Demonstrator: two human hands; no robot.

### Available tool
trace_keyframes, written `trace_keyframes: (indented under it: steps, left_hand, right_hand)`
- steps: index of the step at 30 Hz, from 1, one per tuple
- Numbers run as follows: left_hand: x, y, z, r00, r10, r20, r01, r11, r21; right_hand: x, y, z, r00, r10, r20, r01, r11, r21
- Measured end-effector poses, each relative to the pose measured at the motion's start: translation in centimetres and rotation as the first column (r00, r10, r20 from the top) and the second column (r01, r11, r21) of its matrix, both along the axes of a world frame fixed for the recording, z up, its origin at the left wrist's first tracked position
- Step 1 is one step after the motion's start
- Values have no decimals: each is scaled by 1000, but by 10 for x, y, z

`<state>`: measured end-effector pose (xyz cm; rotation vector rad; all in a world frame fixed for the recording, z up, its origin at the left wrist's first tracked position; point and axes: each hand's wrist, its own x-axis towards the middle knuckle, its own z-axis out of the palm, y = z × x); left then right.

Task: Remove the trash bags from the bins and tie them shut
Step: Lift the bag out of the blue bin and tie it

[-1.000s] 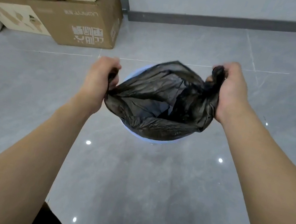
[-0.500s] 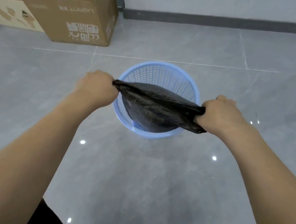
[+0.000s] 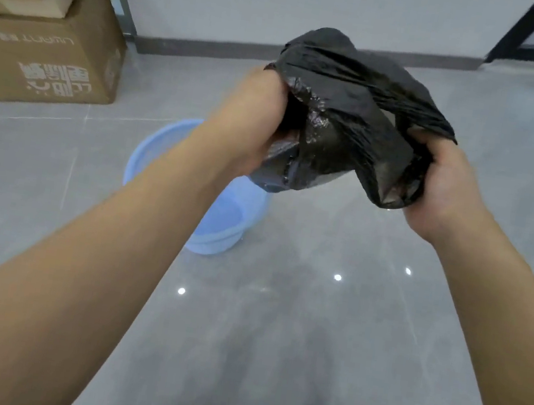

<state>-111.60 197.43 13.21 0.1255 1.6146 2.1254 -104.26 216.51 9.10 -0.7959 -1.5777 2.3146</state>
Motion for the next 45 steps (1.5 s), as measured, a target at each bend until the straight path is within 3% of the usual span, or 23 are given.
trace_keyframes:
  steps: [5, 8, 14, 17, 19, 20, 22, 24, 25, 26, 28, 31, 33, 34, 38, 39, 42, 44, 45]
  left_hand:
    - [35, 51, -16, 999, -38, 30, 42, 988, -148]
    - [59, 71, -36, 997, -56, -51, 44, 978, -204]
    - [94, 104, -71, 940, -277, -198, 224, 942, -252]
    - [93, 114, -98, 953, -284, -110, 215, 882, -419]
    - [86, 105, -127, 925, -363, -108, 200, 711, -674]
    - [84, 96, -139, 881, -458, -118, 165, 531, -831]
    - [84, 68, -153, 777, -629, -13, 25, 51, -998]
    - [87, 43, -153, 723, -671, 166, -104, -344, -933]
    - [88, 33, -147, 711, -668, 219, -152, -451, -880]
    - [90, 27, -142, 702, -669, 243, -187, -503, -843]
    - [96, 21, -140, 608, -768, 202, -309, -463, -831]
    - [116, 35, -151, 360, -933, -1, -348, -134, -928]
    - [131, 45, -165, 312, -948, -67, -337, -45, -941]
    - [136, 47, -172, 333, -939, -84, -337, -35, -941]
    - [134, 34, -181, 568, -808, -158, -242, 20, -970]
    - [132, 31, -181, 583, -797, -159, -241, 17, -970]
    - [129, 27, -179, 593, -790, -153, -236, 11, -972]
    - [127, 29, -178, 586, -795, -157, -231, 22, -973]
    - [126, 31, -178, 581, -797, -164, -231, 31, -972]
  right_hand:
    - [58, 54, -16, 989, -38, 141, -7, 953, 304]
    - [84, 77, -40, 967, -27, 255, -87, 900, 428]
    - [120, 98, -76, 973, -102, 205, 22, 933, 359]
    - [140, 104, -95, 927, -28, 374, -134, 906, 401]
    - [152, 107, -105, 850, 59, 524, -302, 869, 392]
    - [157, 106, -109, 790, 105, 605, -402, 832, 381]
    - [165, 102, -114, 627, 147, 765, -637, 662, 395]
    - [167, 100, -112, 519, 25, 855, -791, 394, 468]
    - [167, 99, -110, 530, -33, 847, -805, 296, 515]
    - [167, 97, -105, 573, -45, 818, -785, 257, 564]
    - [165, 92, -95, 667, 16, 745, -714, 301, 632]
    - [162, 78, -76, 777, 105, 621, -613, 349, 708]
    - [160, 72, -64, 835, 134, 534, -536, 424, 730]
    - [161, 72, -59, 855, 136, 500, -503, 449, 738]
    - [170, 78, -47, 876, 60, 479, -456, 428, 781]
    - [172, 79, -44, 868, 23, 497, -467, 378, 799]
    - [172, 71, -39, 780, -124, 613, -603, 112, 790]
    - [168, 56, -38, 751, -71, 656, -654, 52, 755]
    - [165, 46, -39, 754, -31, 656, -656, -26, 754]
